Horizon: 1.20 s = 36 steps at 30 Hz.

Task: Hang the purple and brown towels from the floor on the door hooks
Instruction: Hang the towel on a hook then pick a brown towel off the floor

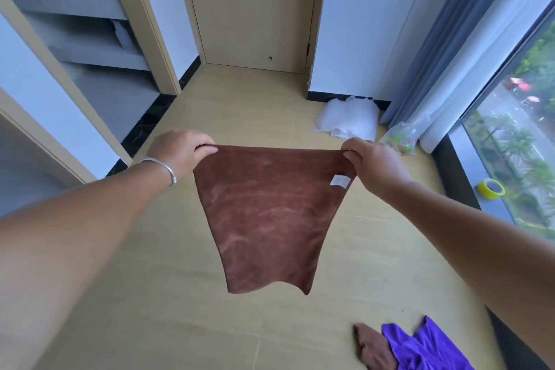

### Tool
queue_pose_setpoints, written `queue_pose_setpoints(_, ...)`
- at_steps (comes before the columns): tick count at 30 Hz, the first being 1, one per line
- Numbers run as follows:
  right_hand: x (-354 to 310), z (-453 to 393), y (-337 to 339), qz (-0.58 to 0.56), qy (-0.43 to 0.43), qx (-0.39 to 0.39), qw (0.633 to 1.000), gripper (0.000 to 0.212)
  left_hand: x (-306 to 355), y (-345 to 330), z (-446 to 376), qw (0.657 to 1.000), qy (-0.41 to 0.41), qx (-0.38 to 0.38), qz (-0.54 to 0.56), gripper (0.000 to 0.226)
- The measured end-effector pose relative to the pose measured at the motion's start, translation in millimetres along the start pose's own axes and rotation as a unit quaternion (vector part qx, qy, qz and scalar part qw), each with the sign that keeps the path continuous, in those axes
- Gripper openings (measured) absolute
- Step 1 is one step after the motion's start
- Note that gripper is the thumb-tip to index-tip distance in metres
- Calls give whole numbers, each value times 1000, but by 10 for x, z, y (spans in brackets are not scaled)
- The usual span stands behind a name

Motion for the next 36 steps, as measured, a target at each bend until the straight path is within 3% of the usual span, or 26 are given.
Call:
queue_pose_setpoints(5, 102, 219, -172, -79, -57, -66, 993, 10, 26, -109, 201, 999, -11, -34, 19, 18)
queue_pose_setpoints(9, 118, 466, -354, -144, -97, -180, 968, 15, -103, -295, 552, 989, -4, -144, 29, 13)
queue_pose_setpoints(15, 4, 1073, -868, -153, -109, -388, 902, 17, -241, -775, 1217, 944, -13, -328, -21, 14)
queue_pose_setpoints(21, -153, 1863, -1549, -161, -85, -545, 818, 22, -381, -1426, 1905, 905, -14, -424, -27, 16)
queue_pose_setpoints(28, -177, 2662, -2401, -154, -111, -598, 779, 22, -665, -2264, 2613, 876, 9, -483, -8, 19)
queue_pose_setpoints(36, 65, 3057, -3908, -154, -183, -514, 824, 17, -1256, -3843, 2925, 891, 59, -450, -11, 19)
Point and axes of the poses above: each hand's wrist, its own z-axis away from the middle knuckle, its own y-axis out of the back of the hand, x = y × z, the point moved 4 cm from there along -z, towards the middle knuckle, and after that the axes turned 3 degrees about z, right-handed, at the moved point
